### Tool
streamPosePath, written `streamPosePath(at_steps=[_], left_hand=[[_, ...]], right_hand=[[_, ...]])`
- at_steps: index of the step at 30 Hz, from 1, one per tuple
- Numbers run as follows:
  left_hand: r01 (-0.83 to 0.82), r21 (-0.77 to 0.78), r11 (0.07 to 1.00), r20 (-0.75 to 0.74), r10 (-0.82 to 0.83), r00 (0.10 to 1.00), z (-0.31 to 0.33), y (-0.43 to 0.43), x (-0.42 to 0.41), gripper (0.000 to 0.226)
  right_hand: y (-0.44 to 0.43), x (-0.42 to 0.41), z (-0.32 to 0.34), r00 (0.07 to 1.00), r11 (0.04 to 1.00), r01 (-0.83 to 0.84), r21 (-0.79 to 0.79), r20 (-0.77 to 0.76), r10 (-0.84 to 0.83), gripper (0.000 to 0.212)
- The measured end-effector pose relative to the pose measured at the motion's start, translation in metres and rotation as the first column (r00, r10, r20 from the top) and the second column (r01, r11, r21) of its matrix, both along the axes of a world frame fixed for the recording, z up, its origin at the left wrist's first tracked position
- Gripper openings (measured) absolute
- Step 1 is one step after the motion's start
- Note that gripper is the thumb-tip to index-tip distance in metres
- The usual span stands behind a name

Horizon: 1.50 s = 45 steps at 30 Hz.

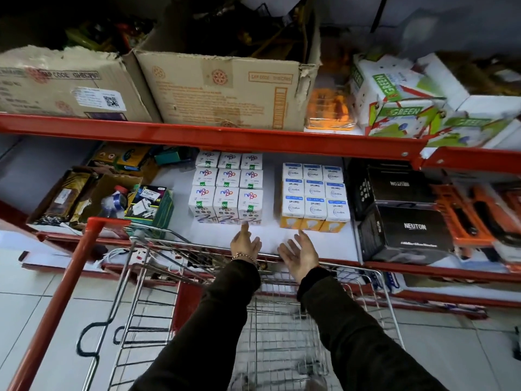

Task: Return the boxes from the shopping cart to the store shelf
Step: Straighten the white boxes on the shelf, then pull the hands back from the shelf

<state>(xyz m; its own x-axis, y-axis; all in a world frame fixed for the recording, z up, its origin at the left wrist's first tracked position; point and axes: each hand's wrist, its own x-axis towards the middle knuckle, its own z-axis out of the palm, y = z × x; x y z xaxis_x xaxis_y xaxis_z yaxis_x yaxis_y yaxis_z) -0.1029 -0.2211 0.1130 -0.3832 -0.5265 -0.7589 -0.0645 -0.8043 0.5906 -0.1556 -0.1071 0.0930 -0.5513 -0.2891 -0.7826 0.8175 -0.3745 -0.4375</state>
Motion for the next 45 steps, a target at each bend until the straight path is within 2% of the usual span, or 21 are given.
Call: streamPosePath(at_steps=[3, 6, 10, 12, 14, 16, 19, 22, 24, 27, 35, 40, 42, 45], left_hand=[[0.024, 0.014, 1.0, -0.064, -0.023, 0.998, -0.001, 0.039, -0.008, 0.043], [0.115, 0.031, 0.993, -0.092, -0.112, 0.989, -0.003, 0.084, -0.022, 0.042], [0.298, 0.026, 0.954, -0.088, -0.295, 0.952, -0.002, 0.147, -0.051, 0.031], [0.395, -0.05, 0.917, -0.033, -0.397, 0.917, -0.001, 0.177, -0.069, 0.034], [0.499, -0.157, 0.852, 0.032, -0.501, 0.865, -0.001, 0.202, -0.085, 0.049], [0.549, -0.235, 0.802, 0.05, -0.554, 0.831, 0.006, 0.222, -0.098, 0.057], [0.611, -0.325, 0.722, 0.121, -0.609, 0.784, 0.012, 0.239, -0.115, 0.059], [0.617, -0.365, 0.697, 0.163, -0.605, 0.779, 0.011, 0.25, -0.126, 0.055], [0.607, -0.386, 0.695, 0.193, -0.582, 0.79, 0.01, 0.253, -0.128, 0.054], [0.614, -0.408, 0.676, 0.213, -0.583, 0.784, 0.009, 0.255, -0.13, 0.056], [0.642, -0.423, 0.639, 0.236, -0.606, 0.76, 0.007, 0.252, -0.138, 0.056], [0.636, -0.429, 0.641, 0.243, -0.596, 0.765, 0.007, 0.253, -0.133, 0.058], [0.583, -0.476, 0.658, 0.237, -0.543, 0.806, 0.008, 0.251, -0.127, 0.056], [0.473, -0.622, 0.624, 0.204, -0.454, 0.867, 0.027, 0.236, -0.116, 0.042]], right_hand=[[0.051, -0.007, 0.002, 0.982, 0.982, 0.186, 0.011, 0.0, -0.186, 0.034], [0.105, -0.019, 0.001, 0.913, 0.911, 0.408, 0.06, -0.032, -0.407, 0.025], [0.17, -0.05, 0.01, 0.791, 0.773, 0.612, 0.168, -0.111, -0.602, 0.042], [0.197, -0.068, 0.02, 0.727, 0.675, 0.685, 0.273, -0.201, -0.656, 0.045], [0.221, -0.088, 0.022, 0.731, 0.608, 0.682, 0.406, -0.353, -0.584, 0.052], [0.24, -0.106, 0.016, 0.779, 0.635, 0.621, 0.459, -0.453, -0.434, 0.052], [0.257, -0.125, 0.009, 0.87, 0.792, 0.418, 0.445, -0.446, -0.209, 0.029], [0.268, -0.137, 0.001, 0.875, 0.777, 0.337, 0.531, -0.482, -0.05, 0.018], [0.269, -0.14, -0.001, 0.878, 0.759, 0.324, 0.564, -0.478, -0.019, 0.022], [0.268, -0.14, 0.005, 0.882, 0.761, 0.333, 0.557, -0.469, -0.043, 0.031], [0.27, -0.149, 0.007, 0.883, 0.792, 0.3, 0.532, -0.469, -0.019, 0.026], [0.277, -0.145, 0.014, 0.878, 0.817, 0.284, 0.501, -0.479, -0.012, 0.034], [0.28, -0.142, 0.028, 0.849, 0.786, 0.382, 0.485, -0.521, -0.092, 0.023], [0.295, -0.142, 0.069, 0.743, 0.756, 0.561, 0.338, -0.607, -0.281, 0.029]])
